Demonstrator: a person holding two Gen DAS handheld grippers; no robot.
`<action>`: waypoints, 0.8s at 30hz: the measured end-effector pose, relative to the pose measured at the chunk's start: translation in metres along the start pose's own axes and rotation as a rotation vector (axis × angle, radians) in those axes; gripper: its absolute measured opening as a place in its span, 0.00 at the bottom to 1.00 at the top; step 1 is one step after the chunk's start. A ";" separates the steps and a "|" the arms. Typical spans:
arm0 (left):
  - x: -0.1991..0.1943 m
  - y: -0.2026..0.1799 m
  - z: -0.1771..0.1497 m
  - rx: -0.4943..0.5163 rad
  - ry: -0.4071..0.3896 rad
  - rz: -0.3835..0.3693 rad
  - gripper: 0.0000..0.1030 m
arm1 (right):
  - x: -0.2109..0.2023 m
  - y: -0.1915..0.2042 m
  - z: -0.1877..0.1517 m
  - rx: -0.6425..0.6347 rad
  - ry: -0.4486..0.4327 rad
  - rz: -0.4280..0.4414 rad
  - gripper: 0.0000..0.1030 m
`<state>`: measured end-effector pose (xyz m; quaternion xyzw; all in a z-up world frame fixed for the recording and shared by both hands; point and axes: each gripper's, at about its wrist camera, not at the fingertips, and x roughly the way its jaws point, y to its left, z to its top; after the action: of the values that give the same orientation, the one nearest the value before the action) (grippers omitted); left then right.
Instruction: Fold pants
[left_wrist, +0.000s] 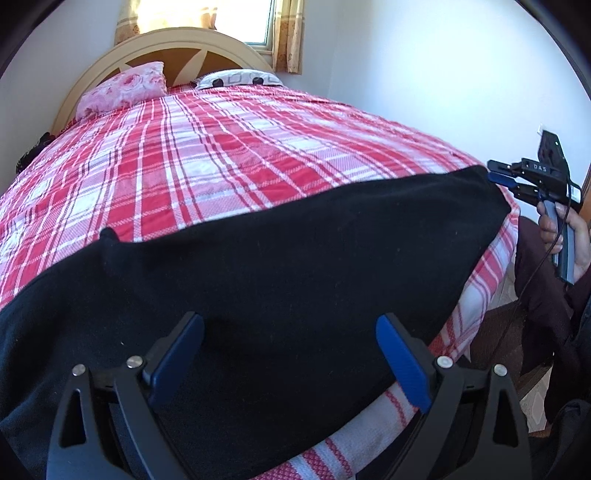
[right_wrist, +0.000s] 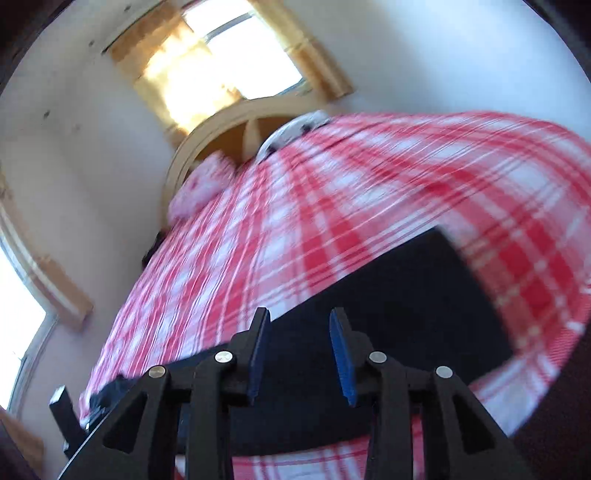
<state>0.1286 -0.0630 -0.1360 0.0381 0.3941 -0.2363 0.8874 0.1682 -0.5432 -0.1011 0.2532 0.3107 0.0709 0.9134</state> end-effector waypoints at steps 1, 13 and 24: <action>0.000 0.000 -0.001 0.007 -0.003 0.005 0.94 | 0.011 0.005 -0.003 -0.016 0.036 0.004 0.35; -0.006 -0.023 0.016 0.067 -0.042 -0.030 0.96 | 0.027 -0.021 -0.002 0.055 0.042 -0.132 0.35; 0.034 -0.058 0.019 0.151 0.019 -0.020 0.98 | 0.016 0.022 -0.032 -0.146 0.094 -0.316 0.37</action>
<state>0.1357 -0.1321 -0.1406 0.1030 0.3841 -0.2739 0.8757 0.1619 -0.5066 -0.1204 0.1307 0.3830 -0.0396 0.9136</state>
